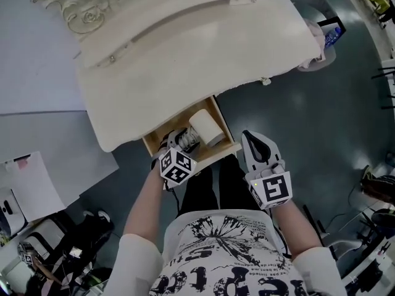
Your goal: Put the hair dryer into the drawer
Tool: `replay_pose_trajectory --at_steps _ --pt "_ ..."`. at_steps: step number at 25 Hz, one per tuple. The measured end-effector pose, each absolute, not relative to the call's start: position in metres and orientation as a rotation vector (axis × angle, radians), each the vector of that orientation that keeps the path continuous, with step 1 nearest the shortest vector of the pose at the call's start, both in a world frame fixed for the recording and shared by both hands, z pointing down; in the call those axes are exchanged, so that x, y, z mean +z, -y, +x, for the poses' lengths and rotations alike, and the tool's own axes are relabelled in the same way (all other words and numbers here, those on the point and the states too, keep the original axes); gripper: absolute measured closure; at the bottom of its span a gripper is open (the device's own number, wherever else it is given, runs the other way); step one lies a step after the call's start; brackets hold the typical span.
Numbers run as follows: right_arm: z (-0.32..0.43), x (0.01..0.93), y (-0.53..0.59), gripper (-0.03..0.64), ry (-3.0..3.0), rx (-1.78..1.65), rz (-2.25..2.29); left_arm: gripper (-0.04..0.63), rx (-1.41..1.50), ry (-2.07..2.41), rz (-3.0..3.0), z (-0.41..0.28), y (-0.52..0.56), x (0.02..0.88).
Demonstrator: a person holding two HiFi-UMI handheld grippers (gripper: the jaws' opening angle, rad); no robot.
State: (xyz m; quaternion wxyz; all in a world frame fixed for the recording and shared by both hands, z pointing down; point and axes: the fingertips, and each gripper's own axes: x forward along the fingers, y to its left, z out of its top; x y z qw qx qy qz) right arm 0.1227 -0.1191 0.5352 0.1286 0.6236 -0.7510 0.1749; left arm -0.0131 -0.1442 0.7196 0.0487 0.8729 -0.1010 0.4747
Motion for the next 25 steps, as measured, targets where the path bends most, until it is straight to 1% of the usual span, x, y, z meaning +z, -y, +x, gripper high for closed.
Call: replay_pose_trajectory --at_steps 6,15,21,25 --pt "0.125 0.546 0.126 0.6 2.183 0.571 1.843 0.312 1.553 0.185 2.526 -0.015 0.147 0.753" --pt "0.125 0.555 0.125 0.6 2.153 0.59 1.826 0.311 1.805 -0.037 2.469 -0.018 0.15 0.788" --pt "0.122 0.56 0.119 0.6 2.134 0.62 1.834 0.311 1.872 -0.039 2.427 -0.021 0.149 0.804" --pt "0.122 0.561 0.116 0.6 2.13 0.634 1.841 0.311 1.847 -0.042 2.417 -0.023 0.145 0.808"
